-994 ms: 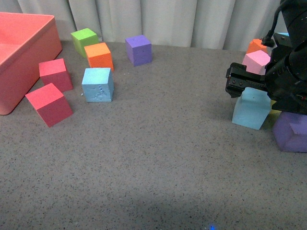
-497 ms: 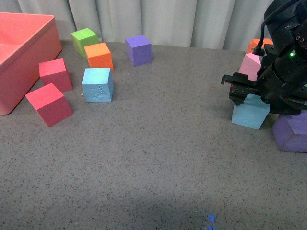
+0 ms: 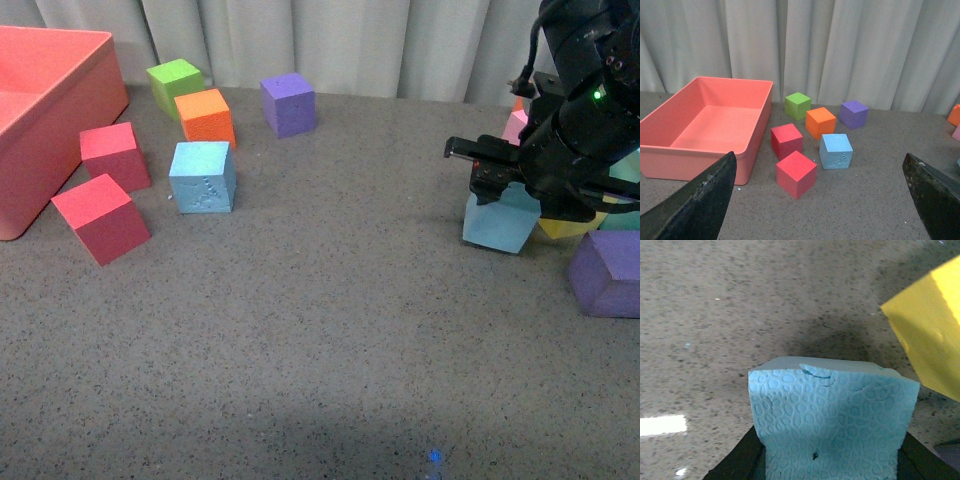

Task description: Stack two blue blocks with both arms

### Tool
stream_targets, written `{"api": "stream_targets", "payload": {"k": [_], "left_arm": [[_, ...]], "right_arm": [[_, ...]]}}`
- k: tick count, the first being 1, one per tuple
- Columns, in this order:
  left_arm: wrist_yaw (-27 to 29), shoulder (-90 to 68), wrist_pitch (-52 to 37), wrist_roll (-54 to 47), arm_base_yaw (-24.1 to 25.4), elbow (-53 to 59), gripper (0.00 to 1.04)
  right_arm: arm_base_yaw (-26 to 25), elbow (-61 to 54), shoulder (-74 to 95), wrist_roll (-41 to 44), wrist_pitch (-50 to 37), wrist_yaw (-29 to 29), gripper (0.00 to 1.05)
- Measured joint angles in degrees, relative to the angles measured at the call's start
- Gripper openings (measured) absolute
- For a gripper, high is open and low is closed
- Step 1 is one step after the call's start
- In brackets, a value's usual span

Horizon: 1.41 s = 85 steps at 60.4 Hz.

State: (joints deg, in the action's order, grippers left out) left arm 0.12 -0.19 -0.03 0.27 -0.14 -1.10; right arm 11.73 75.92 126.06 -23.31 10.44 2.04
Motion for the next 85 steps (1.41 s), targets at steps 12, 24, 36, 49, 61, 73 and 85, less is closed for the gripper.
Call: {"api": "stream_targets", "payload": {"k": [12,24,36,49,61,73,85], "left_arm": [[0.0,0.0,0.0,0.0,0.0,0.0,0.98],[0.0,0.0,0.0,0.0,0.0,0.0,0.98],[0.0,0.0,0.0,0.0,0.0,0.0,0.98],[0.0,0.0,0.0,0.0,0.0,0.0,0.98],[0.0,0.0,0.0,0.0,0.0,0.0,0.98],[0.0,0.0,0.0,0.0,0.0,0.0,0.98],[0.0,0.0,0.0,0.0,0.0,0.0,0.98]], "right_arm": [[5.9,5.2,1.0,0.0,1.4,-0.7,0.42],[10.1,9.2,5.2,0.0,3.1,-0.9,0.42],[12.0,11.9,7.9,0.0,4.3,-0.9,0.42],[12.9,13.9,8.6,1.1,5.5,-0.8,0.42],[13.1,14.1,8.7,2.2,5.6,-0.9,0.42],[13.2,14.1,8.7,2.7,5.8,-1.2,0.57],[13.2,14.1,8.7,2.7,5.8,-1.3,0.85]]}}
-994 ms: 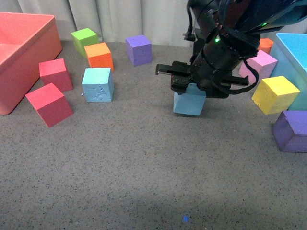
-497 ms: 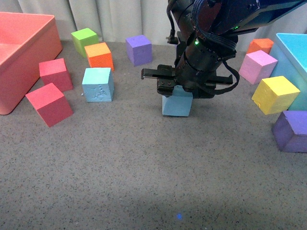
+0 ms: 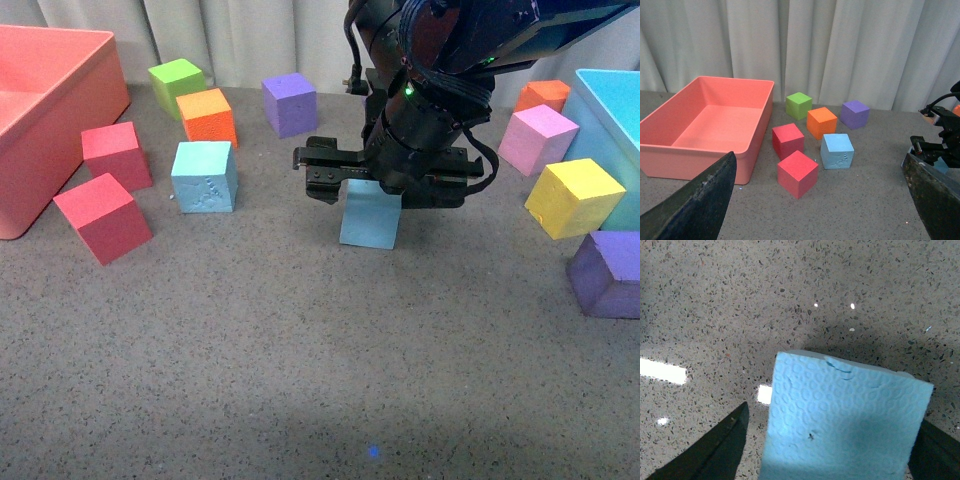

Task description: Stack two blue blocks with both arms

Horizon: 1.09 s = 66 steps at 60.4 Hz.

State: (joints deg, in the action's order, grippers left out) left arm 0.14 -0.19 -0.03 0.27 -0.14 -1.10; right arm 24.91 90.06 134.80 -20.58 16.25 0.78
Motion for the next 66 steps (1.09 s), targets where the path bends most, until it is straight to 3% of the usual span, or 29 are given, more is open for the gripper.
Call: {"api": "stream_targets", "payload": {"k": [3,5,26,34,40,45,46,49,54,66], "left_arm": [[0.0,0.0,0.0,0.0,0.0,0.0,0.98],[0.0,0.0,0.0,0.0,0.0,0.0,0.98],[0.0,0.0,0.0,0.0,0.0,0.0,0.98],[0.0,0.0,0.0,0.0,0.0,0.0,0.98],[-0.2,0.0,0.0,0.0,0.0,0.0,0.98],[0.0,0.0,0.0,0.0,0.0,0.0,0.98],[0.0,0.0,0.0,0.0,0.0,0.0,0.98],[0.0,0.0,0.0,0.0,0.0,0.0,0.98],[0.0,0.0,0.0,0.0,0.0,0.0,0.98],[0.0,0.0,0.0,0.0,0.0,0.0,0.98]], "right_arm": [[0.0,0.0,0.0,0.0,0.0,0.0,0.95],[0.0,-0.2,0.0,0.0,0.0,0.0,0.97],[0.2,-5.4,-6.8,3.1,-3.8,4.6,0.95],[0.2,-10.9,-11.8,5.0,-11.0,7.8,0.94],[-0.4,-24.5,-16.6,12.6,-38.8,19.5,0.79],[-2.1,-36.7,-21.5,16.6,-59.8,19.8,0.67],[-3.1,-41.0,-23.8,17.4,-67.6,19.5,0.61],[-4.8,-46.6,-28.0,18.7,-76.1,18.6,0.52],[-7.5,-53.8,-34.5,19.5,-82.4,16.9,0.37],[-11.6,-67.1,-43.0,20.4,-83.5,12.2,0.01]]}}
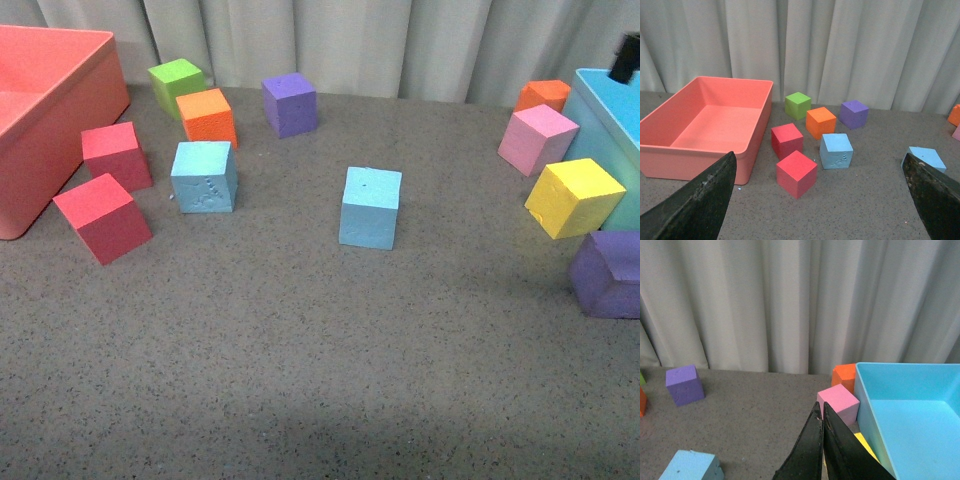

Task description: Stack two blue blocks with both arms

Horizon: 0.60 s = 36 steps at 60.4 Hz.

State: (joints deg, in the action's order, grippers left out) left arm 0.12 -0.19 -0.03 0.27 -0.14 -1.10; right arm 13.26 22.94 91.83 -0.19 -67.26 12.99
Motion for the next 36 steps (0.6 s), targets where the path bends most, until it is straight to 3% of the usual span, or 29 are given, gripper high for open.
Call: {"api": "stream_targets", "payload": {"k": [14,36], "left_arm": [[0.0,0.0,0.0,0.0,0.0,0.0,0.98],[0.0,0.0,0.0,0.0,0.0,0.0,0.98]], "right_arm": [[-3.9,-9.1,-11.3,0.2,1.3,-3.8,0.01],[-8.2,-18.0,-29.0,0.2,10.5,-8.1,0.01]]}}
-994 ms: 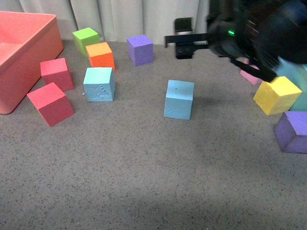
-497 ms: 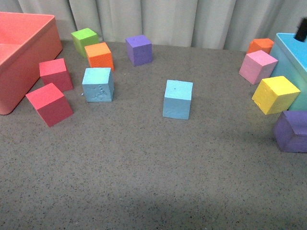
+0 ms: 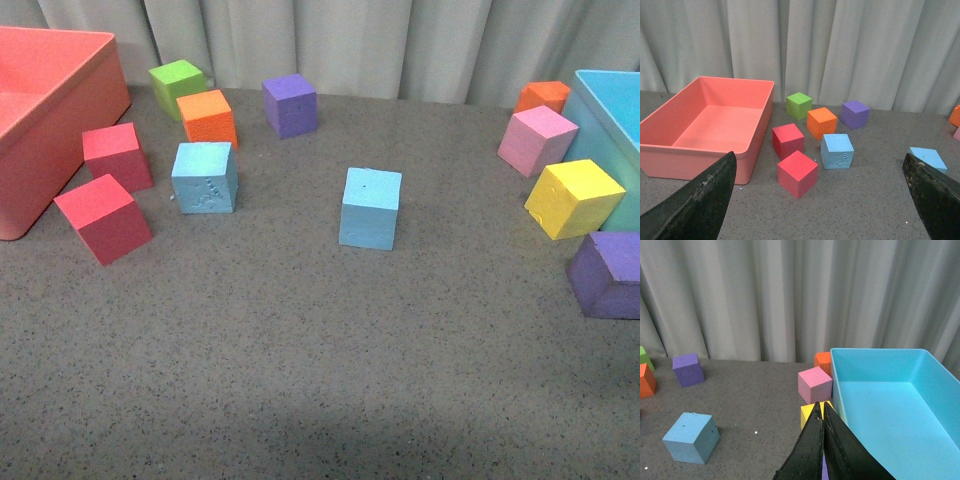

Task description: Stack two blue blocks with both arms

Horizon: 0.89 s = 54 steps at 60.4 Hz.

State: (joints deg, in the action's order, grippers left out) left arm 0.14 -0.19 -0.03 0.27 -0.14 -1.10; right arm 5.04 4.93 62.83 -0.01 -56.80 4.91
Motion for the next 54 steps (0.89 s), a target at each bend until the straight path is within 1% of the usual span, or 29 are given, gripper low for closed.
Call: {"api": "stream_targets", "payload": {"k": [3,5,11,27,54], "left_arm": [[0.0,0.0,0.0,0.0,0.0,0.0,0.98],[0.0,0.0,0.0,0.0,0.0,0.0,0.98],[0.0,0.0,0.0,0.0,0.0,0.0,0.98],[0.0,0.0,0.0,0.0,0.0,0.0,0.98],[0.0,0.0,0.0,0.0,0.0,0.0,0.98]], "right_arm": [[-0.8,-0.7,-2.4,0.0,1.7,-0.9,0.01],[-2.6,-1.2,-4.4,0.0,3.1,-3.7,0.01],[-4.8,-2.5,-9.7,0.0,7.1,-4.4,0.01],[-4.9,-4.4,-24.4,0.0,19.6,-4.8,0.01],[-4.9,-4.8,-39.9,0.0,33.8,-4.8,0.01]]}}
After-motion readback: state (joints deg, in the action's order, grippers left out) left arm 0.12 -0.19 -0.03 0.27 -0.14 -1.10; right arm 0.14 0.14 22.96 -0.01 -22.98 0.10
